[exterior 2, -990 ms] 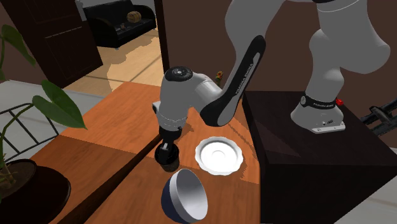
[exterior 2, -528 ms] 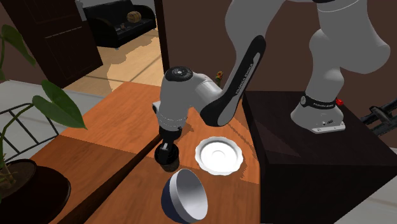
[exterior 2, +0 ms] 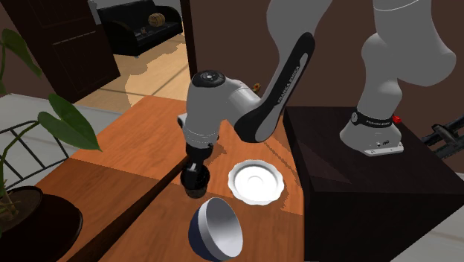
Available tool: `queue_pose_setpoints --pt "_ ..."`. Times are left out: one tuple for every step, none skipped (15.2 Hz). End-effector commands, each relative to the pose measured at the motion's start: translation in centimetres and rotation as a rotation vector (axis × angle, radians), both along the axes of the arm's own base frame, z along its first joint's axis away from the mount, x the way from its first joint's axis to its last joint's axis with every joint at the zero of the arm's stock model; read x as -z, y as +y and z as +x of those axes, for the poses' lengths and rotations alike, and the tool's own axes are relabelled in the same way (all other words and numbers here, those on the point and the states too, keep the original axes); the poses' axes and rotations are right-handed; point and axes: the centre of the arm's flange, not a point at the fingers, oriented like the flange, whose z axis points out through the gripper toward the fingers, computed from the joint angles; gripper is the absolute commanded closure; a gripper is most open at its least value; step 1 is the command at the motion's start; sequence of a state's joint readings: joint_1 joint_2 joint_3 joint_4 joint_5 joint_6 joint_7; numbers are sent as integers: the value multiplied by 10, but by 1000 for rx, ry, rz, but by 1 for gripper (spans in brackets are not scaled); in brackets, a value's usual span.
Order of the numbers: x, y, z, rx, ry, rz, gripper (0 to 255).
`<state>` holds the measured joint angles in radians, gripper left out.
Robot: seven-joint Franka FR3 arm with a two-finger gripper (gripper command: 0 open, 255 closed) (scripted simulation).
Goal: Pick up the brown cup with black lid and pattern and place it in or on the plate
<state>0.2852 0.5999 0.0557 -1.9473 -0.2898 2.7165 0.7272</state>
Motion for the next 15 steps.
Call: queue_pose_setpoints --pt "-10 0 0 0 0 0 255" --pt "-16 0 0 0 0 0 255" --pt "-21 0 0 0 0 0 255" --pt "-26 0 0 0 0 0 255" --pt "-32 0 0 0 0 0 255" --pt "-37 0 0 0 0 0 255" --pt "-42 0 0 0 0 0 255" --pt "-47 0 0 0 0 0 255" --pt "-53 0 0 0 0 0 255" --pt "-58 0 0 0 0 0 255" --pt "-63 0 0 0 0 0 255" --pt "-68 0 0 0 0 0 255" --pt "-69 0 0 0 0 0 255" --pt "-72 -4 -12 0 0 0 255" --pt "-74 -9 -24 0 0 0 255"
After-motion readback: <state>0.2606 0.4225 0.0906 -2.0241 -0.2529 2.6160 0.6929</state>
